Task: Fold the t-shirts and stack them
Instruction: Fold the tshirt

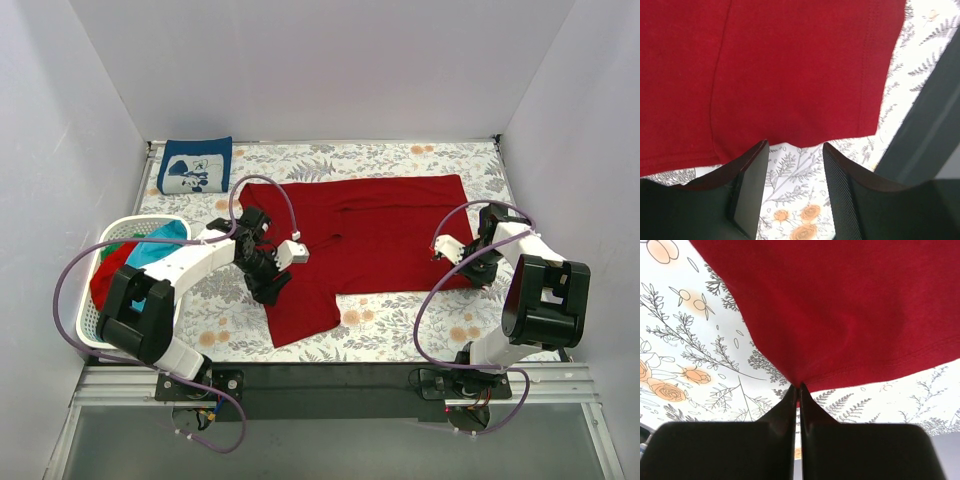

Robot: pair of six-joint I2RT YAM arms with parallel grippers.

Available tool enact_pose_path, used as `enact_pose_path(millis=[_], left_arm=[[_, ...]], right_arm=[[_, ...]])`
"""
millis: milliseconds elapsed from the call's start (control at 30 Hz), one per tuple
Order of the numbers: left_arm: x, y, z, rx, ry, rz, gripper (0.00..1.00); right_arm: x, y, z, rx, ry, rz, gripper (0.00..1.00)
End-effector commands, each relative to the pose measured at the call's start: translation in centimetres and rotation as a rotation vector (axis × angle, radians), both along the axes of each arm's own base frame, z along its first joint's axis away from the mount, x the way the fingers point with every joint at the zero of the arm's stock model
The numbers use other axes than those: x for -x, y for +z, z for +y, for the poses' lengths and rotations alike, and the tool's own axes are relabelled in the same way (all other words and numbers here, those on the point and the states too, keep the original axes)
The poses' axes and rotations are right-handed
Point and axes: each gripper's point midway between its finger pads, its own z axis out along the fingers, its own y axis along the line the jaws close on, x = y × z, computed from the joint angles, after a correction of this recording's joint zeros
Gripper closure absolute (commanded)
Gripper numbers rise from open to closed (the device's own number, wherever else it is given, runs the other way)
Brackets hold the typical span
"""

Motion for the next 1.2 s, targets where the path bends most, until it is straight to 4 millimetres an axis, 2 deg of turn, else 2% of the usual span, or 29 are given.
enact_pose_path(millis=[0,100,200,400,467,500,567,633,700,767,933,1033,1167], left_arm=[[-1.6,-0.6,-0.2,-0.025,0.001,-0.101,0.55],[-1.8,-1.6,0.0,-0.050,-0.003,-0.126,0.55],[-1.2,-3.1,0.4,-0.083,-0.018,-0.126,0.57],[1.8,-5.8,1.1,-0.135,-0.068,-0.074,0.59],[2.8,-6.6,1.6,-0.167,-0.052,-0.052,0.66],[2.9,-6.8,1.7,-0.176,-0.053,-0.049,0.76],[3.3,-6.8,2.0,-0.187,-0.056,-0.033,0.87],[3.6,-6.2,2.2,-0.199,-0.051,-0.021,0.97],[3.6,-5.4,2.2,-0.195,-0.053,-0.029,1.00],[3.7,-4.8,2.2,-0.191,-0.056,-0.027,1.00],[4.5,-1.4,1.5,-0.133,-0.074,-0.011,1.00],[5.5,-0.4,1.7,-0.122,-0.087,0.016,1.00],[5.1,1.0,1.4,-0.100,-0.084,-0.014,1.00]], right_arm=[[-0.5,1.3,0.4,-0.028,-0.015,-0.011,0.99],[-0.7,1.4,0.4,-0.028,-0.015,-0.011,0.99],[-0.8,1.4,0.5,-0.038,-0.021,-0.010,0.99],[-0.7,1.2,0.8,-0.050,-0.036,0.000,0.99],[-0.6,1.2,0.8,-0.053,-0.039,0.003,0.99],[-0.6,1.3,0.8,-0.052,-0.039,0.000,0.99],[-0.4,1.3,0.8,-0.049,-0.038,-0.001,0.99],[-0.4,1.6,0.8,-0.048,-0.037,-0.009,0.99],[-0.2,1.7,0.9,-0.050,-0.037,-0.005,0.99],[-0.1,2.0,0.8,-0.050,-0.037,-0.006,0.99],[0.8,3.2,0.6,-0.051,-0.019,-0.014,0.99],[1.6,3.5,0.3,-0.053,-0.025,-0.010,0.99],[2.0,3.8,0.0,-0.063,-0.034,-0.013,0.99]])
